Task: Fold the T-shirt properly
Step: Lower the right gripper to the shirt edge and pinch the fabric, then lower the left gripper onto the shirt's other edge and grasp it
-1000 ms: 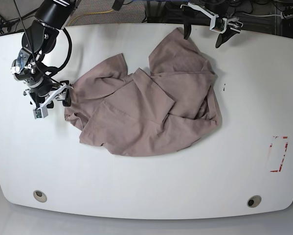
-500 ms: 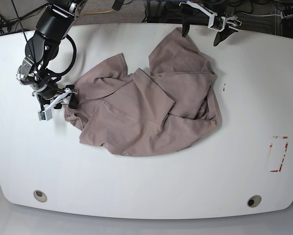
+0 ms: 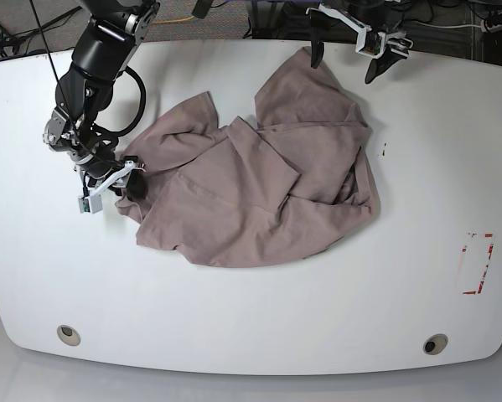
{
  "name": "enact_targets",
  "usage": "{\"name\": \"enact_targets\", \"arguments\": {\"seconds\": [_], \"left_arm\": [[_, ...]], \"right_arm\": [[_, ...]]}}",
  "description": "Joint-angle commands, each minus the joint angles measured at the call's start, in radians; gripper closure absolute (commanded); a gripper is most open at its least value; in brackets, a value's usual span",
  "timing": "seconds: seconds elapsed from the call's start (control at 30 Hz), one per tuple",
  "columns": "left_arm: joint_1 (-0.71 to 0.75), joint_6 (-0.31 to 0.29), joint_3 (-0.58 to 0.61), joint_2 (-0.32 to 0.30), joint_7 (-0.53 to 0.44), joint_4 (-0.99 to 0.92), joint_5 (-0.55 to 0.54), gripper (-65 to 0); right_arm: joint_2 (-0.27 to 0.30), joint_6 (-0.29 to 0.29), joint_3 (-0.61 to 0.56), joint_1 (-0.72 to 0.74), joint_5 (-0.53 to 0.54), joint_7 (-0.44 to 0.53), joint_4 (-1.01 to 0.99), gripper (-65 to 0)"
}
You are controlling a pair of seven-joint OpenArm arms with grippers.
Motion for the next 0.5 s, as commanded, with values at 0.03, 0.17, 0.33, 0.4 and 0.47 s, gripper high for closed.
{"name": "enact_targets", "arguments": {"seconds": [0.03, 0.17, 0.33, 0.4, 0.47], "left_arm": [[-0.002, 0.001, 0.014, -0.002, 0.028, -0.007, 0.001, -56.8], [-0.047, 0.001, 0.015, 0.004, 0.100, -0.014, -0.002, -56.8], [-0.065, 0.001, 0.037, 0.006, 0.138, -0.014, -0.002, -56.8], [-0.067, 0.001, 0.048, 0.006, 0.138, -0.014, -0.002, -56.9], [-0.087, 0.001, 0.066, 0.006, 0.140, -0.016, -0.002, -56.9]], "right_arm": [[0.010, -0.001, 0.001, 0.001, -0.010, -0.021, 0.006, 0.0], [0.010, -0.001, 0.001, -0.014, -0.007, -0.021, 0.025, 0.0], [-0.005, -0.001, 0.001, -0.060, -0.011, -0.021, 0.129, 0.0], [-0.008, -0.001, 0.001, -0.070, -0.011, -0.021, 0.155, 0.0], [-0.008, -0.001, 0.001, -0.076, -0.011, -0.021, 0.164, 0.0]]}}
